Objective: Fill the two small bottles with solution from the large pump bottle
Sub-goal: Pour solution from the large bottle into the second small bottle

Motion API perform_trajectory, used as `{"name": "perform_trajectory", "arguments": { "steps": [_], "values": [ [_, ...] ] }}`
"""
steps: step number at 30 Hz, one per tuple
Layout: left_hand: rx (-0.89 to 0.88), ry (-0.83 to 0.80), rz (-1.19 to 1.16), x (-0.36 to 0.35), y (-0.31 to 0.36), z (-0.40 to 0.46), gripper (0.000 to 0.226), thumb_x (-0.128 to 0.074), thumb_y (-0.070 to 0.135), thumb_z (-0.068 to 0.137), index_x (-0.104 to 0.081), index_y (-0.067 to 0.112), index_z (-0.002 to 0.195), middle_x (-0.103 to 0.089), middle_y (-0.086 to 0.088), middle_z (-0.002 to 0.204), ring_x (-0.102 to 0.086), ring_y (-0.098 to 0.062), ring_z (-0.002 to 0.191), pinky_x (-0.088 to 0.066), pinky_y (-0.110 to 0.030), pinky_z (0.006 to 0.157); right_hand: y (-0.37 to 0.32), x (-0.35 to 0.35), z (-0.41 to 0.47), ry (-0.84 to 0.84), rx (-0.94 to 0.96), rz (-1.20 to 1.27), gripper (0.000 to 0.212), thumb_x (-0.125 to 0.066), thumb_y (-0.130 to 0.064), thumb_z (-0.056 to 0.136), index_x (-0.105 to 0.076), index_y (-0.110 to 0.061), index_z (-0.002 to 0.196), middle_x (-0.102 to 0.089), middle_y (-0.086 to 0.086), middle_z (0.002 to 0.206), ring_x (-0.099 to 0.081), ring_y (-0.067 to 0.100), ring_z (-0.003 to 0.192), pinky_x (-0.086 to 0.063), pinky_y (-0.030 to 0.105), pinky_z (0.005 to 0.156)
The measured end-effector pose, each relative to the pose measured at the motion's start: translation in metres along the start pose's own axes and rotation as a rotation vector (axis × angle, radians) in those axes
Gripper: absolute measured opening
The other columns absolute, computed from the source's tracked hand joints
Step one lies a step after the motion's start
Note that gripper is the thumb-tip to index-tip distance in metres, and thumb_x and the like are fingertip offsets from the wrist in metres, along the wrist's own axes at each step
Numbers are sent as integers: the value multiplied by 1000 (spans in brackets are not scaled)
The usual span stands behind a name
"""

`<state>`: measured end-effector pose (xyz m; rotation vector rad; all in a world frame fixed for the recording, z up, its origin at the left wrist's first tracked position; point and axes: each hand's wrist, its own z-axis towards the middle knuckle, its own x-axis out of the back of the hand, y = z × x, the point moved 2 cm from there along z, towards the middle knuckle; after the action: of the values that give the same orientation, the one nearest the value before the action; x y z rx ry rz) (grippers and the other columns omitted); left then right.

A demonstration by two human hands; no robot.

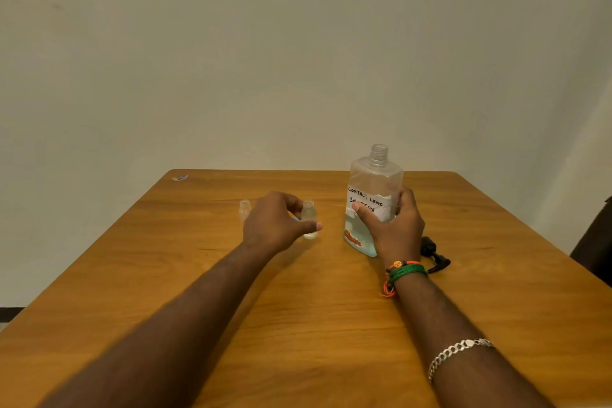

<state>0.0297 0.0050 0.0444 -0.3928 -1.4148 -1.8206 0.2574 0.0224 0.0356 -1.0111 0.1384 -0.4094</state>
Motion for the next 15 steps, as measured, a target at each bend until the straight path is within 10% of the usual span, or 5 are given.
{"name": "perform_trajectory", "arguments": {
  "steps": [15],
  "values": [
    [103,-43,73,-27,2,23,52,-97,54,65,-82,26,106,-75,14,85,-69,-5,79,-49,-28,60,6,1,4,-36,17,16,63,-92,-32,66,-58,-23,119,-70,-12,107,-63,-11,92,-54,8,70]
  ]
}}
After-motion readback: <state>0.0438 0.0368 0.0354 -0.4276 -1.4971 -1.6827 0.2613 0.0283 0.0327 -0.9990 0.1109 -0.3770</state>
